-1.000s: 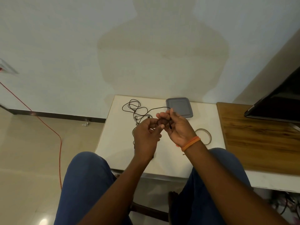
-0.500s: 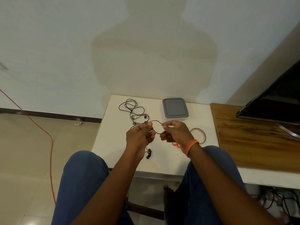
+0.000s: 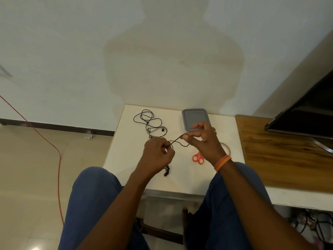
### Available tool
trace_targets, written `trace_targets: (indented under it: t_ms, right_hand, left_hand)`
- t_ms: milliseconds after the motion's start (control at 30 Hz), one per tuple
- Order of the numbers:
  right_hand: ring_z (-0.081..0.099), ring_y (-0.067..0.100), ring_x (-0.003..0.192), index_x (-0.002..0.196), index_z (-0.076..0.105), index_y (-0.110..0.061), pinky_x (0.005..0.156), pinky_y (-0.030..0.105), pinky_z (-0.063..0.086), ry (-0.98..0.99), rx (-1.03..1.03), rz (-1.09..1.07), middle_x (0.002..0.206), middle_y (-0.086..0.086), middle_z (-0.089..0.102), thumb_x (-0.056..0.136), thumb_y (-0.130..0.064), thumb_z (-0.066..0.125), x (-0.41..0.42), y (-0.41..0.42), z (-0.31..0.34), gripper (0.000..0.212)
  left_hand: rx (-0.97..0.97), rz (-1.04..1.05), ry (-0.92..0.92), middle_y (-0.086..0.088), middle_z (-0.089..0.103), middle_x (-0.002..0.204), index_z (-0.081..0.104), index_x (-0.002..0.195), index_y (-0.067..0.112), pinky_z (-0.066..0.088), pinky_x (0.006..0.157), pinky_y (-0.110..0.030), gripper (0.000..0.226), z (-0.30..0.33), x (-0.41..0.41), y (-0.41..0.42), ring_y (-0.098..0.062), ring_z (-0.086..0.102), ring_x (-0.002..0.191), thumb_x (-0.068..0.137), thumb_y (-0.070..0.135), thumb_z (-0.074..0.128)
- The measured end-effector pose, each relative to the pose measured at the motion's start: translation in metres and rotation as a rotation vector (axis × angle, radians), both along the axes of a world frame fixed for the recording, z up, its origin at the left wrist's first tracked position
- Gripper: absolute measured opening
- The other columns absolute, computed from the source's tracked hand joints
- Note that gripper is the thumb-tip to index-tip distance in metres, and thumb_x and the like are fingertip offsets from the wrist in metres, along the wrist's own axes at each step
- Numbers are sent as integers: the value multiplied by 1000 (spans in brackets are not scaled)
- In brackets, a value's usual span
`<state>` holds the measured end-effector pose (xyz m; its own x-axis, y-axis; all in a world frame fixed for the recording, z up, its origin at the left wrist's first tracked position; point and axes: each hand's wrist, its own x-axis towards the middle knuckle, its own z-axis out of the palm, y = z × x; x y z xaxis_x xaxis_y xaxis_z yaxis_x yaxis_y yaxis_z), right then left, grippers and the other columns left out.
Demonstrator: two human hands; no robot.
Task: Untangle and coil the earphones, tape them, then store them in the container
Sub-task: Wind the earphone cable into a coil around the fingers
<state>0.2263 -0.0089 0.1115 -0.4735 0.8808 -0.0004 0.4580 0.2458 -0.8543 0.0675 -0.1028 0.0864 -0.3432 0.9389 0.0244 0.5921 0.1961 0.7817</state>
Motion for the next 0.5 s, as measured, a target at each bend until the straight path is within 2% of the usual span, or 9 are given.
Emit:
trace_targets:
  t_ms: [67,133,200,267,333,367,400,433,500]
  right_hand:
    - [56,-6,100,94,74,-23,89,11,45,76,-50,56,104,-10,63,88,-24,66,-1,-4,2,10]
    - [68,9,88,98,74,-16,86,23,54,205,-126,85,86,0,72,93,-18,60,-3,-7,6,15]
    - [67,18,71,102,73,-12,76,28,58,299,-183,58,70,4,68,95,-13,56,-5,-8,11,18]
    - [56,18,59,105,72,-10,64,29,55,325,-231,53,62,-7,63,96,-11,55,-5,-8,13,19]
    - [47,11,56,105,71,-8,58,28,47,313,-266,79,64,-16,65,96,-12,54,-4,-7,14,19]
    - [47,7,57,104,71,-9,58,27,43,304,-278,99,70,-17,68,96,-13,54,-4,-8,14,20]
    - [48,4,58,104,71,-8,58,25,42,304,-296,124,74,-16,70,96,-13,53,-3,-9,16,20]
    - [50,2,58,106,70,-4,59,23,43,312,-326,149,74,-15,70,96,-11,52,-3,-9,17,22]
    - [52,6,60,110,66,2,66,23,51,342,-398,177,63,-17,65,97,-8,48,-2,-10,18,24]
  left_hand:
    - [29,-82,105,1,39,49,32,52,19,30,52,-29,51,-5,6,2,-9,36,49,88,44,59]
    - [63,-125,32,-10,39,51,32,55,11,33,53,-38,58,-6,10,4,-12,33,50,91,54,47]
    - [0,-131,-219,-11,48,62,42,62,6,38,60,-35,54,0,14,4,-13,42,59,95,49,51]
    - [-97,-167,-549,-7,54,61,52,58,10,41,62,-30,50,6,17,2,-17,50,60,98,41,51]
    - [-143,-225,-825,-3,39,46,50,48,15,33,51,-27,53,14,20,-2,-19,36,45,97,34,52]
    - [-158,-248,-935,-1,32,45,55,51,11,25,48,-25,48,17,21,-3,-16,28,41,95,32,54]
    - [-183,-269,-1021,-1,30,46,63,64,3,19,47,-25,40,19,22,-3,-13,22,40,92,31,55]
    - [-218,-293,-1091,-3,33,47,66,86,-5,17,47,-25,37,21,23,-4,-12,21,39,91,30,55]
    - [-296,-339,-1192,-9,52,55,56,118,-8,20,45,-23,44,22,24,-5,-10,24,35,90,27,52]
